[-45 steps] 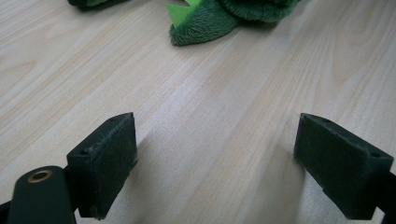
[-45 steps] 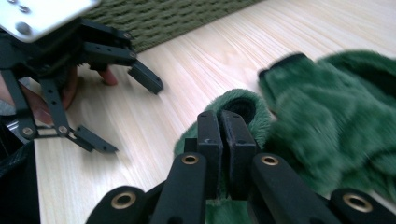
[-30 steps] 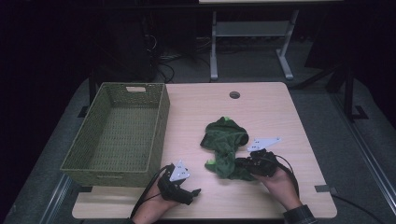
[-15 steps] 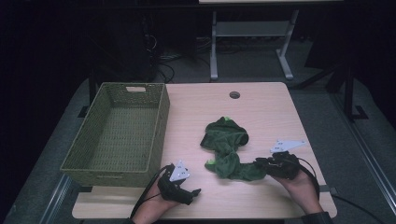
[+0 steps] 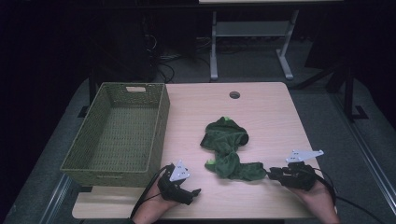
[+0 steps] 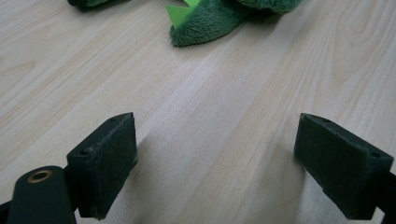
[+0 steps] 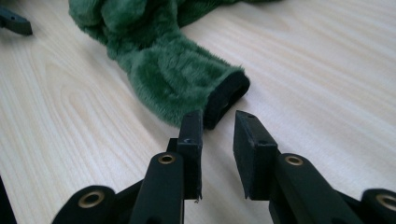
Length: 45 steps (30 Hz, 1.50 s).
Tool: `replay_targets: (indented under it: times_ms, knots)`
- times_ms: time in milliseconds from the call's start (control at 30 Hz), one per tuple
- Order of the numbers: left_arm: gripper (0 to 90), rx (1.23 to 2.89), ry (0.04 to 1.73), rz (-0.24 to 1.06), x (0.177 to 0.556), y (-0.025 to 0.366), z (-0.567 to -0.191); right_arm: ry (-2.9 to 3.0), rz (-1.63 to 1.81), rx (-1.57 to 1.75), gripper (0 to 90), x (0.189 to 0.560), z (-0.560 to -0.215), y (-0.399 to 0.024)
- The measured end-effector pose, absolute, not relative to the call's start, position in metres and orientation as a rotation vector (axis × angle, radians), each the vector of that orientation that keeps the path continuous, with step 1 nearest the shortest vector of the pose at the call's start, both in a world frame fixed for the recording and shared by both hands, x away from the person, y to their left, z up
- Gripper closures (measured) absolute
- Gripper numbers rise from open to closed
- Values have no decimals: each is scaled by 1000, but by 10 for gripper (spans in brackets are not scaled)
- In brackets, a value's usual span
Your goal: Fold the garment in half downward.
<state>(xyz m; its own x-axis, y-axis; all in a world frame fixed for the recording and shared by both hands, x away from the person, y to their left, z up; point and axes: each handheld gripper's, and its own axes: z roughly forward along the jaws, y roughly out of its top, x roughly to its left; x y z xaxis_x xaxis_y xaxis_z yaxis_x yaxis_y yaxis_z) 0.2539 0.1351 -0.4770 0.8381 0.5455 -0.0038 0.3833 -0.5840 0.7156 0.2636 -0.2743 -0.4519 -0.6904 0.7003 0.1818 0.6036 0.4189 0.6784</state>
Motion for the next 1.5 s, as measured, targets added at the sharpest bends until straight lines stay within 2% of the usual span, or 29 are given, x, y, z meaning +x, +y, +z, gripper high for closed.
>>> replay_targets:
  times_ms: [333, 400, 500, 600, 1167, 1500]
  knots:
    - [126, 2263, 673, 278, 254, 135, -477, 2603, 1097, 1192, 648, 269, -463, -266]
    - [126, 2263, 673, 278, 254, 135, -477, 2609, 1095, 1181, 682, 271, -465, -265]
    - [126, 2263, 673, 278, 254, 135, -477, 2614, 1088, 1174, 790, 271, -465, -263]
    - [126, 2264, 673, 278, 254, 135, -477, 2613, 1077, 1171, 831, 271, -465, -262]
    - [126, 2264, 673, 278, 254, 135, -477, 2517, 1093, 1184, 839, 264, -451, -291]
    - [126, 2264, 673, 278, 254, 135, -477, 2508, 1175, 1061, 840, 258, -437, -283]
